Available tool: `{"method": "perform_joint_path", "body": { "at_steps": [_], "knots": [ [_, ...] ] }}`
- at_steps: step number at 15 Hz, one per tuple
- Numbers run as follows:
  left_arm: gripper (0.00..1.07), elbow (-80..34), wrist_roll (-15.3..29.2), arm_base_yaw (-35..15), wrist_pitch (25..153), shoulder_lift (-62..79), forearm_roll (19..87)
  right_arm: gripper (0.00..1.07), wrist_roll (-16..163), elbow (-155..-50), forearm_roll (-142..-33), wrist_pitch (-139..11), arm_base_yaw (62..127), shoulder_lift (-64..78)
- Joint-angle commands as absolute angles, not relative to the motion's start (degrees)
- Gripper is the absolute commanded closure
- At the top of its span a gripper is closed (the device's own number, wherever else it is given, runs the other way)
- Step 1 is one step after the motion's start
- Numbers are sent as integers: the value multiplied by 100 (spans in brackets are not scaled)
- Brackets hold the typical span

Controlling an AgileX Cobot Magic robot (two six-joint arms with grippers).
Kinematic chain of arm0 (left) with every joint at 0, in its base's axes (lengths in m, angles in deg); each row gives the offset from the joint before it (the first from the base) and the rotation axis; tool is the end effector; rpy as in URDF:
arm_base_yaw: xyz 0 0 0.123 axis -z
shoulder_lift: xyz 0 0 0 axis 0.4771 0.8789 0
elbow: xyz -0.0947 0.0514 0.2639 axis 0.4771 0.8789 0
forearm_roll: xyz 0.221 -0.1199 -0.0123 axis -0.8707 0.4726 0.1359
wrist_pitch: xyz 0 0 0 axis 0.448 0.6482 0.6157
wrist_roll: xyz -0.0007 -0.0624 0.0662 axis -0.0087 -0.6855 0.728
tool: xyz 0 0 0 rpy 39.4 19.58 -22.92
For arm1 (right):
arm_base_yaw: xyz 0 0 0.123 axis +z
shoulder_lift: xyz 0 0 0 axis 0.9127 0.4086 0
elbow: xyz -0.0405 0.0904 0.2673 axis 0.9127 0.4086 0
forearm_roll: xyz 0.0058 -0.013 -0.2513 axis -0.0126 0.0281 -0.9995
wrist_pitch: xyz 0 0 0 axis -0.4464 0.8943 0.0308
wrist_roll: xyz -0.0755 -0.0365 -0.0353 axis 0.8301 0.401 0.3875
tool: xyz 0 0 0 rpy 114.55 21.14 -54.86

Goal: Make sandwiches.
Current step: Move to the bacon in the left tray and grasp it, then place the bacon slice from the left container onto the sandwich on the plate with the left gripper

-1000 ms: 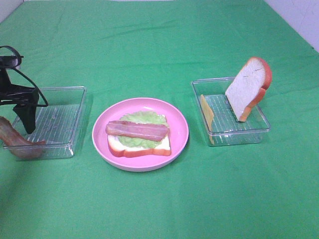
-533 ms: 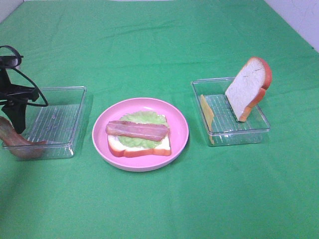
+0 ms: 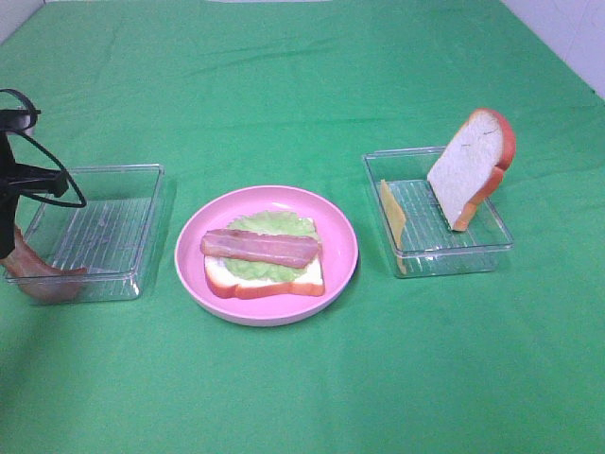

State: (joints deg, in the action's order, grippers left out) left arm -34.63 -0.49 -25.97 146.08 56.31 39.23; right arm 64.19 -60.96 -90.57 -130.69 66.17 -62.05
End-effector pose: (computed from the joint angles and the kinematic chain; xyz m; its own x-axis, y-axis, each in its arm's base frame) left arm 0.3755 -0.0177 0.1647 -0.9895 -0.0255 0.1420 -0.0262 0.9997 -0.0031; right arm -0.0026 -0.0043 0.2612 -0.5292 0.0560 -0.8466 0.0655 0.9975 0.0250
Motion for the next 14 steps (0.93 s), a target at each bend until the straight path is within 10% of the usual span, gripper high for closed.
{"method": "perform_joint_path", "body": {
  "at_steps": [1, 14],
  "knots": [
    [107, -3423, -72, -2591, 14688, 5614, 3911, 31, 6464, -6084, -9040, -13046, 6599, -6371],
    [107, -3589, -26, -2334, 14677, 4210, 4639, 31, 6464, -6084, -9040, -13046, 6599, -6371]
  ]
}}
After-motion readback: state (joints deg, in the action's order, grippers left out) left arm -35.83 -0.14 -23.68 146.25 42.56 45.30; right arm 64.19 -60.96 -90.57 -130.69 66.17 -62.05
